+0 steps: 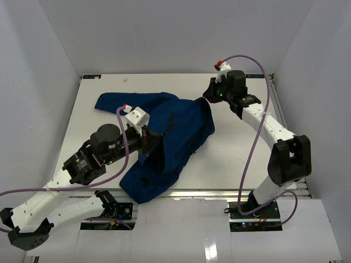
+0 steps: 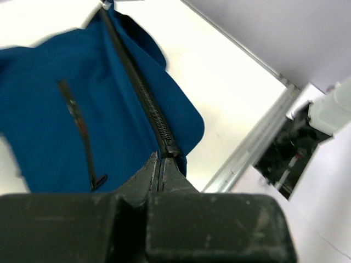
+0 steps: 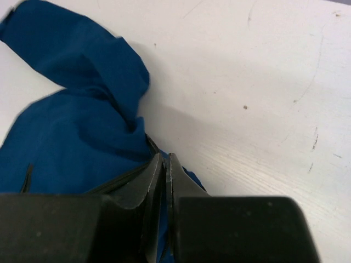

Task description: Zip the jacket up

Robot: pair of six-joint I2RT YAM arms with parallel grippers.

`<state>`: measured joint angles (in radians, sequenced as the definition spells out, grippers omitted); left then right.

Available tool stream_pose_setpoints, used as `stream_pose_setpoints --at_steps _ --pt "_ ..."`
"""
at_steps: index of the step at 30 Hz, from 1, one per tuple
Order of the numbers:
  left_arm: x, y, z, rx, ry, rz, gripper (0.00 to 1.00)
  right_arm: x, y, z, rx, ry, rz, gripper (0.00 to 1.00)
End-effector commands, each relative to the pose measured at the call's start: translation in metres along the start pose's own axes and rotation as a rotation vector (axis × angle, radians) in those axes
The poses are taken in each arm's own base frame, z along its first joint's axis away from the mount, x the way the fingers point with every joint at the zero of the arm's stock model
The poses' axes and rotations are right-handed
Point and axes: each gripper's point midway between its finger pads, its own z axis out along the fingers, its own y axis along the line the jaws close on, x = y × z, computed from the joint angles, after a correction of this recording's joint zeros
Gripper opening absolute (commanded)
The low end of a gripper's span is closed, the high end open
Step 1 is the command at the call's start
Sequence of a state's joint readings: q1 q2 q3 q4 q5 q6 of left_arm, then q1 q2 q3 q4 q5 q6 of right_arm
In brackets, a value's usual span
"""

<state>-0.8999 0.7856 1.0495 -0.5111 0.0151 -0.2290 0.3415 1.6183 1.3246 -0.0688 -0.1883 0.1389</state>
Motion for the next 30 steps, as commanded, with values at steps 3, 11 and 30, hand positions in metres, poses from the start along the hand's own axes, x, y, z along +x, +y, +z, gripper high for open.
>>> stream_pose_setpoints --at_steps 3,11,30 --pt "-0.102 0.002 -0.063 -0.093 -0.218 0.098 0.0 -0.125 -0.113 -0.031 0.361 -0.337 -0.059 0.08" --pt "-0.119 0.048 -0.095 -0.371 -0.255 0.135 0.0 -0.166 -0.156 -0.065 0.342 -0.425 -0.028 0.08" --pt "-0.067 0.1 -0.133 -0.652 -0.205 0.035 0.0 -0.114 -0.169 -0.043 0.333 -0.337 0.04 0.08"
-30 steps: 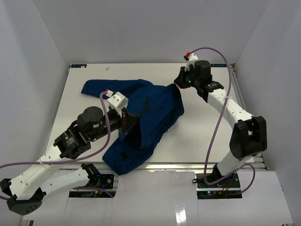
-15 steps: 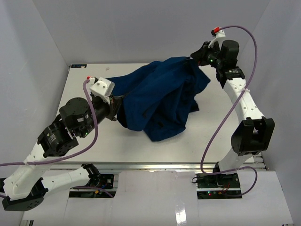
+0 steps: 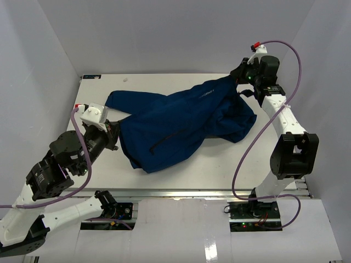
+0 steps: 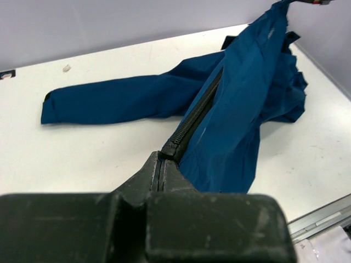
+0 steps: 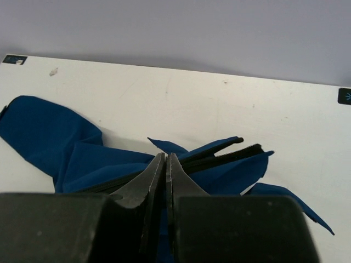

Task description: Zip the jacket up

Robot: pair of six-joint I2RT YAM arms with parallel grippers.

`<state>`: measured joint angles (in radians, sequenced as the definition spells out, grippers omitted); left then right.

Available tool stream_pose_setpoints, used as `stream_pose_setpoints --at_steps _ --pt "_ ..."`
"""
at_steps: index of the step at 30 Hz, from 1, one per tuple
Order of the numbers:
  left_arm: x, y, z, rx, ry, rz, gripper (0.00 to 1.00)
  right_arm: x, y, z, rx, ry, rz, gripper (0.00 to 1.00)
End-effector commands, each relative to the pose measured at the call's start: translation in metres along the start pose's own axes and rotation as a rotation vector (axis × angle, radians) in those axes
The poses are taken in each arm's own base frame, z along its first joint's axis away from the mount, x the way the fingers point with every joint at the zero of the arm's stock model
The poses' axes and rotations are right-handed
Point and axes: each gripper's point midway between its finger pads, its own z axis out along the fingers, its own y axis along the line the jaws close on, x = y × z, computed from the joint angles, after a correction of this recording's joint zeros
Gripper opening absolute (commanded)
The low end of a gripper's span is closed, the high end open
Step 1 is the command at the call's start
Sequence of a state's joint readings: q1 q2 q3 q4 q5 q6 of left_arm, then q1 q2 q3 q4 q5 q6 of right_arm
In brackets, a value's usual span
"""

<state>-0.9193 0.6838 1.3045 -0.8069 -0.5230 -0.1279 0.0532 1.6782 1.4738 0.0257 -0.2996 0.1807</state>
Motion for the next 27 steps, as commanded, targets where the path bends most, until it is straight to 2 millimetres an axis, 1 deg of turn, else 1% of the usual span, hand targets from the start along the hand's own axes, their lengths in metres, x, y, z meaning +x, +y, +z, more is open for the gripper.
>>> stream_pose_setpoints --at_steps 1,2,3,4,5,6,8,9,10,12,13,16,19,21,22,23,24,26,27 --pt "-0.001 0.041 -0.019 -0.184 -0.039 -0.055 0.0 -0.03 -0.054 0.007 0.193 -0.117 -0.048 0.08" --pt "-0.001 0.044 -0.02 -0.2 -0.043 -0.06 0.0 -0.03 -0.061 0.008 0.197 -0.117 -0.046 0.08" --pt "0.001 0.046 -0.021 -0.206 -0.041 -0.058 0.0 -0.034 -0.074 0.006 0.23 -0.126 -0.044 0.08" --pt "0.003 0.048 -0.021 -0.22 -0.034 -0.051 0.0 -0.035 -0.088 0.01 0.277 -0.126 -0.046 0.08" --pt "0.005 0.05 -0.021 -0.233 -0.028 -0.046 0.0 -0.039 -0.096 0.012 0.308 -0.132 -0.052 0.08" --pt "0.006 0.052 -0.021 -0.245 -0.023 -0.045 0.0 -0.047 -0.099 0.013 0.322 -0.147 -0.061 0.08" --pt "0.007 0.055 -0.02 -0.266 -0.025 -0.032 0.0 -0.061 -0.099 0.014 0.323 -0.18 -0.067 0.08" --pt "0.007 0.057 -0.021 -0.27 -0.034 -0.027 0.0 -0.063 -0.098 0.015 0.316 -0.191 -0.063 0.08" --pt "0.011 0.056 -0.018 -0.274 -0.032 -0.018 0.0 -0.065 -0.096 0.016 0.313 -0.207 -0.065 0.08" --pt "0.014 0.057 -0.015 -0.288 -0.04 -0.024 0.0 -0.065 -0.094 0.016 0.313 -0.23 -0.071 0.08" --pt "0.019 0.058 -0.014 -0.297 -0.037 -0.026 0.0 -0.065 -0.094 0.016 0.321 -0.235 -0.075 0.08" --pt "0.029 0.067 -0.011 -0.368 -0.03 -0.03 0.0 -0.068 -0.1 0.011 0.362 -0.253 -0.086 0.08" --pt "0.034 0.06 -0.006 -0.334 -0.029 -0.033 0.0 -0.069 -0.097 0.008 0.35 -0.261 -0.113 0.08" --pt "0.035 0.043 -0.002 -0.242 -0.022 -0.062 0.05 -0.068 -0.085 0.008 0.287 -0.26 -0.127 0.08" --pt "0.037 0.031 0.0 -0.173 -0.016 -0.074 0.08 -0.068 -0.079 0.008 0.259 -0.263 -0.132 0.08" --pt "0.04 0.015 0.002 -0.083 -0.002 -0.091 0.12 -0.066 -0.076 0.006 0.244 -0.26 -0.134 0.08" --pt "0.044 0.003 0.002 -0.018 0.012 -0.106 0.17 -0.063 -0.074 0.005 0.241 -0.255 -0.133 0.08" --pt "0.059 -0.009 0.004 0.03 0.063 -0.13 0.32 -0.059 -0.07 0.001 0.243 -0.255 -0.131 0.08" --pt "0.068 -0.007 0.004 0.013 0.096 -0.133 0.46 -0.063 -0.066 -0.006 0.24 -0.267 -0.135 0.08"
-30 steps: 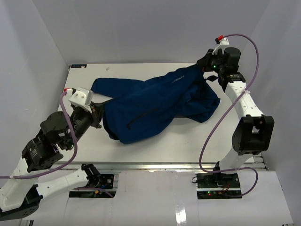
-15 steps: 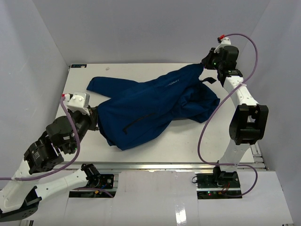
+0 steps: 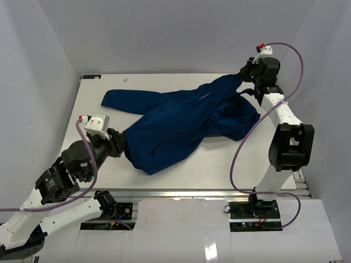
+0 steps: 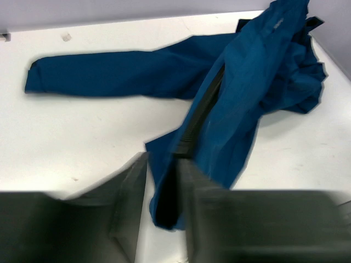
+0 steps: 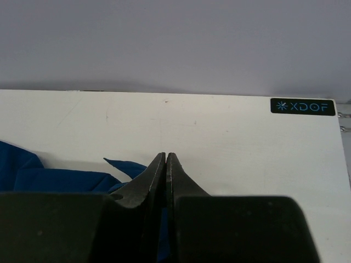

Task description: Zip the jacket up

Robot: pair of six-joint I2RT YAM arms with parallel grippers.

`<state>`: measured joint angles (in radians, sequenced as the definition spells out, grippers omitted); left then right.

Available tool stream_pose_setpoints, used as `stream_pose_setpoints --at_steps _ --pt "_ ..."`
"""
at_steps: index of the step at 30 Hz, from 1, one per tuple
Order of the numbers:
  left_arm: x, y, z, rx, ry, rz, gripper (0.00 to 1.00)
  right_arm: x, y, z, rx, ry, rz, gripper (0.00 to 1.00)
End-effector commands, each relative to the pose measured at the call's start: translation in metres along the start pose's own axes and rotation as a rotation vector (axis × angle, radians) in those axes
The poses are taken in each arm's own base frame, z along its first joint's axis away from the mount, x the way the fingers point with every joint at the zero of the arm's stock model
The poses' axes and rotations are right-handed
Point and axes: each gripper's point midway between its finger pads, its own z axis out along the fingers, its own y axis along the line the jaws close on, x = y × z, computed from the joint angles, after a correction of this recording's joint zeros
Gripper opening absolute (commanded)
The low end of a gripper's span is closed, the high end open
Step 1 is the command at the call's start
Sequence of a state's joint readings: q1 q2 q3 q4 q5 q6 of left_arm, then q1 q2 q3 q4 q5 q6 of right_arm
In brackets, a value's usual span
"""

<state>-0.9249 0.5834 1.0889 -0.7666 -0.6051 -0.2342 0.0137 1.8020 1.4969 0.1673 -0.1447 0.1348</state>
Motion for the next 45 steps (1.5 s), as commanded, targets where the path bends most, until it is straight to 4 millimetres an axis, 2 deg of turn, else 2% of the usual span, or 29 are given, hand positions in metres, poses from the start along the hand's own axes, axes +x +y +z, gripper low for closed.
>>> stream_pose_setpoints --at_steps 1,4,6,9,11,13,14,17,19,20,23,27,29,30,33,34,36,38,42,45 --pt "0.02 -0.016 -0.002 0.077 0.071 -0.069 0.5 -0.065 -0.008 -0.033 0.057 -0.2 -0.068 0.08" --pt "0.027 -0.011 0.0 0.036 0.094 -0.081 0.58 -0.052 -0.005 -0.042 0.049 -0.172 -0.06 0.11" --pt "0.019 -0.011 -0.004 0.044 0.08 -0.103 0.69 -0.049 -0.002 -0.052 0.047 -0.164 -0.057 0.15" --pt "-0.013 -0.019 -0.015 0.103 0.017 -0.161 0.78 -0.051 0.001 -0.063 0.048 -0.152 -0.05 0.19" --pt "-0.028 -0.026 -0.019 0.145 -0.012 -0.188 0.81 -0.052 0.002 -0.069 0.05 -0.143 -0.046 0.21" --pt "-0.046 -0.034 -0.017 0.169 -0.042 -0.208 0.82 -0.052 0.006 -0.076 0.037 -0.14 -0.039 0.31" --pt "-0.048 -0.035 -0.017 0.174 -0.051 -0.215 0.82 -0.054 0.008 -0.078 0.033 -0.144 -0.04 0.31" --pt "-0.056 -0.059 0.004 0.204 -0.028 -0.205 0.83 -0.051 0.018 -0.093 0.01 -0.129 0.0 0.35" --pt "-0.051 -0.077 0.023 0.22 0.015 -0.187 0.84 -0.045 0.039 -0.101 -0.039 -0.111 0.019 0.43" --pt "-0.043 -0.089 0.037 0.224 0.055 -0.171 0.84 -0.039 0.046 -0.104 -0.051 -0.091 0.029 0.45" --pt "-0.037 -0.118 0.056 0.302 0.059 -0.204 0.84 -0.027 0.085 -0.116 -0.119 -0.038 0.028 0.95" --pt "-0.016 -0.142 0.066 0.414 0.036 -0.236 0.88 0.006 0.128 -0.139 -0.201 0.088 0.067 0.9" --pt "0.012 -0.152 0.075 0.452 0.073 -0.227 0.9 0.032 0.145 -0.161 -0.192 0.15 0.074 0.9" --pt "0.017 -0.157 0.078 0.469 0.074 -0.229 0.92 0.04 0.15 -0.171 -0.192 0.165 0.071 0.9" --pt "0.021 -0.163 0.082 0.503 0.044 -0.238 0.95 0.072 0.168 -0.206 -0.248 0.228 0.046 0.9" --pt "0.02 -0.164 0.081 0.519 0.017 -0.245 0.98 0.079 0.174 -0.22 -0.272 0.245 0.053 0.9" --pt "0.026 -0.159 0.071 0.549 -0.031 -0.262 0.98 0.098 0.182 -0.247 -0.32 0.309 0.052 0.9" --pt "0.024 -0.159 0.066 0.583 -0.081 -0.266 0.98 0.1 0.182 -0.272 -0.335 0.268 0.039 0.9" --pt "0.039 -0.157 0.063 0.606 -0.098 -0.218 0.98 0.081 0.177 -0.301 -0.373 0.121 0.041 0.9" --pt "0.045 -0.158 0.052 0.669 -0.151 -0.212 0.98 0.073 0.173 -0.319 -0.399 0.048 0.021 0.9"
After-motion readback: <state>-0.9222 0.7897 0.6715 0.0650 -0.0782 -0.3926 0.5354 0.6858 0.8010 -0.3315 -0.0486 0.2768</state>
